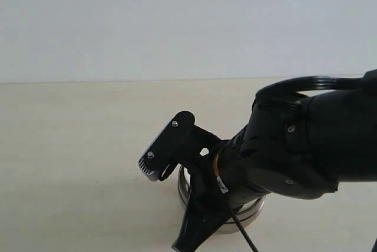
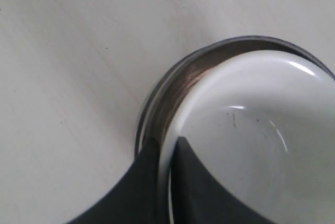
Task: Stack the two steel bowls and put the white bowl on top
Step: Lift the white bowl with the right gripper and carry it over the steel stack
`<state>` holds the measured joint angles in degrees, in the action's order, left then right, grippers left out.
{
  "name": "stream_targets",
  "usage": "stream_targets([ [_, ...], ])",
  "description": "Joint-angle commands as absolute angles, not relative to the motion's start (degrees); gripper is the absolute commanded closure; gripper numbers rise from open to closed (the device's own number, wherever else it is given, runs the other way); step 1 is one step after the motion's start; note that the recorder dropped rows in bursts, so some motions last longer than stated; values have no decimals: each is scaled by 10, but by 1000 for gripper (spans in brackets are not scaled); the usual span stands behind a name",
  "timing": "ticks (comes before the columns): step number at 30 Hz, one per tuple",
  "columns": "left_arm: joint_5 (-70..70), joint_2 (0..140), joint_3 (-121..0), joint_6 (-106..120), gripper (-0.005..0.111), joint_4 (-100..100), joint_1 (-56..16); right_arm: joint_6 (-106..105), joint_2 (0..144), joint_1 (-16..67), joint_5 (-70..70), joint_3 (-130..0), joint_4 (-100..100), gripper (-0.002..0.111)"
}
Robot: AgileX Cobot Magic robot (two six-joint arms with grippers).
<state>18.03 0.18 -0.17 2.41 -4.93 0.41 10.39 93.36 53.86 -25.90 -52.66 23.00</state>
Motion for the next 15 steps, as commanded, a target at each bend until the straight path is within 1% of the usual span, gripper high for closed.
stream_targets([
  [1,176,0,0,21,103,-49,1,104,926,537,-261,-526,232,108],
  [15,176,0,0,21,103,-49,1,98,927,537,-258,-526,237,108],
])
